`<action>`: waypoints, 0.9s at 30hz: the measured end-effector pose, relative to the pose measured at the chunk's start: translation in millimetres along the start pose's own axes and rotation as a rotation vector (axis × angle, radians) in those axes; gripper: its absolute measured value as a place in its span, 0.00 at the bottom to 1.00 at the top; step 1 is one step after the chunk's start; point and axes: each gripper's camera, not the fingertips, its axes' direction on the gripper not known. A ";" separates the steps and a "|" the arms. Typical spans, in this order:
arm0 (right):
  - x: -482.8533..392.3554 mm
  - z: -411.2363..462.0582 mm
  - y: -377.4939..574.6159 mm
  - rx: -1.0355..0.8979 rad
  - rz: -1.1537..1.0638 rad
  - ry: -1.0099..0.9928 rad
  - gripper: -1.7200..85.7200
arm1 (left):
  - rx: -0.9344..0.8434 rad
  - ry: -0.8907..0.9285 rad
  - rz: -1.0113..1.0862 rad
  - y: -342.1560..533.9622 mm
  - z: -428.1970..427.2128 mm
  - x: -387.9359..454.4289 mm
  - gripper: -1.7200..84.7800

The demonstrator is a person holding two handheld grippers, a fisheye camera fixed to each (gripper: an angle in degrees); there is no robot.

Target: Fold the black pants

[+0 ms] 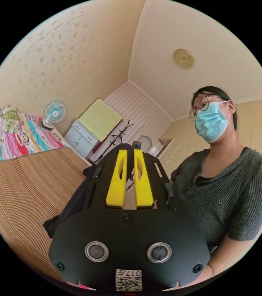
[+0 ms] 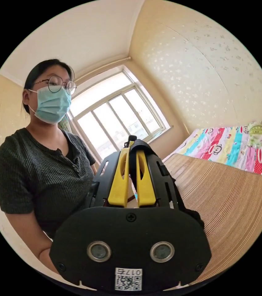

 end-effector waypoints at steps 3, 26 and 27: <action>-38.0 6.0 -39.2 -0.005 -0.088 0.061 0.03 | 0.021 -0.038 0.049 -32.1 7.0 31.6 0.07; 249.9 173.6 99.2 -0.467 0.734 0.542 0.04 | -0.345 -0.515 -0.644 132.7 35.1 -270.0 0.08; 251.2 173.2 115.7 -0.466 0.763 0.528 0.04 | -0.369 -0.491 -0.709 162.3 33.8 -274.8 0.08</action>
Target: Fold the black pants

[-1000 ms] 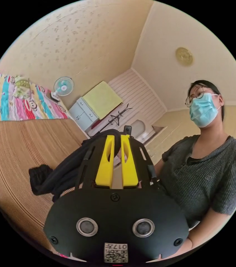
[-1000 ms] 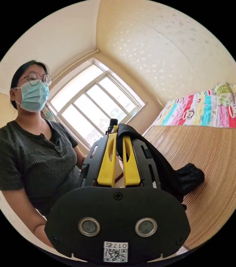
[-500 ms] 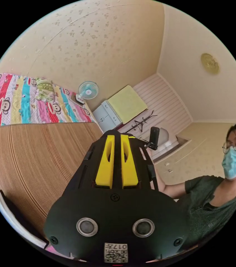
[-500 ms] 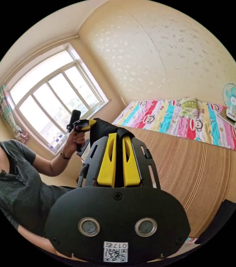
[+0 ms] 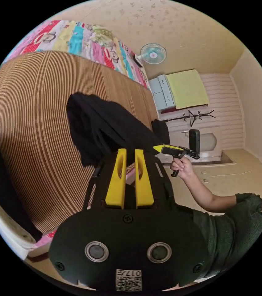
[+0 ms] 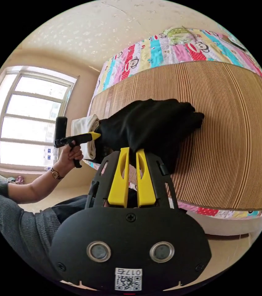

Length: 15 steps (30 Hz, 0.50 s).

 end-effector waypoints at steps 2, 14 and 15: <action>44.9 37.9 34.5 -0.085 0.163 0.014 0.05 | -0.084 0.007 -0.100 26.4 26.1 -28.7 0.08; 160.8 8.1 30.6 -0.069 0.406 -0.071 0.18 | -0.037 -0.014 -0.276 -15.8 15.4 -130.0 0.18; 165.1 7.1 23.9 -0.061 0.399 -0.091 0.20 | -0.042 -0.020 -0.261 -32.4 15.1 -139.5 0.20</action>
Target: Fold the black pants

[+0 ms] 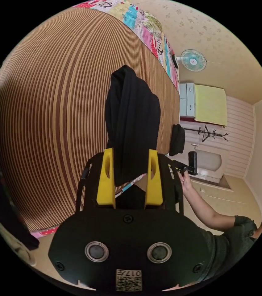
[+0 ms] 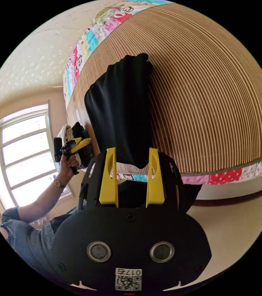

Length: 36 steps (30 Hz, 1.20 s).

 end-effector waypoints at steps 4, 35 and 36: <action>17.3 4.1 -50.0 -0.003 0.012 -0.088 0.25 | -0.088 -0.025 0.033 -49.8 15.2 -18.7 0.21; 106.9 -200.9 -20.0 -0.028 -0.073 -0.051 0.15 | 0.137 -0.052 -0.292 94.2 -59.2 -46.6 0.19; 100.9 -203.2 -26.8 -0.019 -0.093 -0.058 0.15 | 0.194 -0.074 -0.259 86.8 -75.0 -38.0 0.19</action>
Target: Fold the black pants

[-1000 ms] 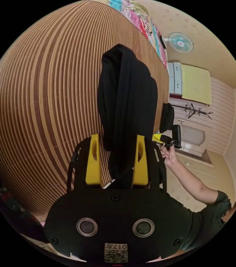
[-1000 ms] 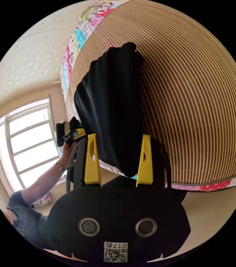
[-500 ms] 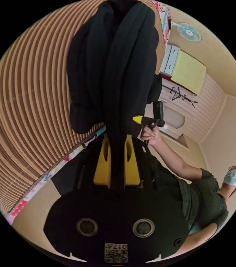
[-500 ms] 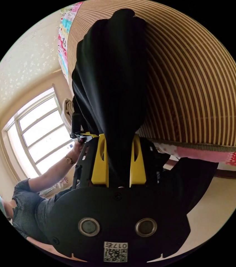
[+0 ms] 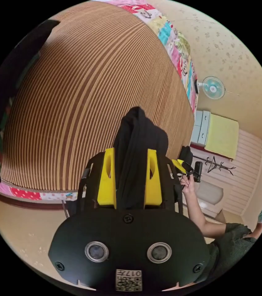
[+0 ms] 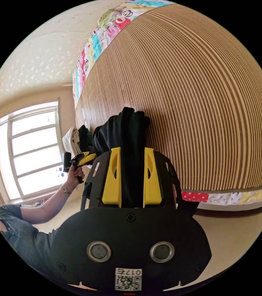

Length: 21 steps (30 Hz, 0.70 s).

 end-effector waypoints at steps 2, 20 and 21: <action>-26.2 3.8 -29.1 0.019 -0.082 0.020 0.16 | 0.046 -0.024 0.056 -15.9 -9.1 16.2 0.20; -45.5 88.8 34.7 0.534 -0.175 0.310 0.05 | 0.530 0.168 0.063 25.6 55.4 -86.8 0.07; -45.6 95.2 36.0 0.545 -0.197 0.335 0.05 | 0.548 0.165 0.076 26.4 58.1 -95.6 0.07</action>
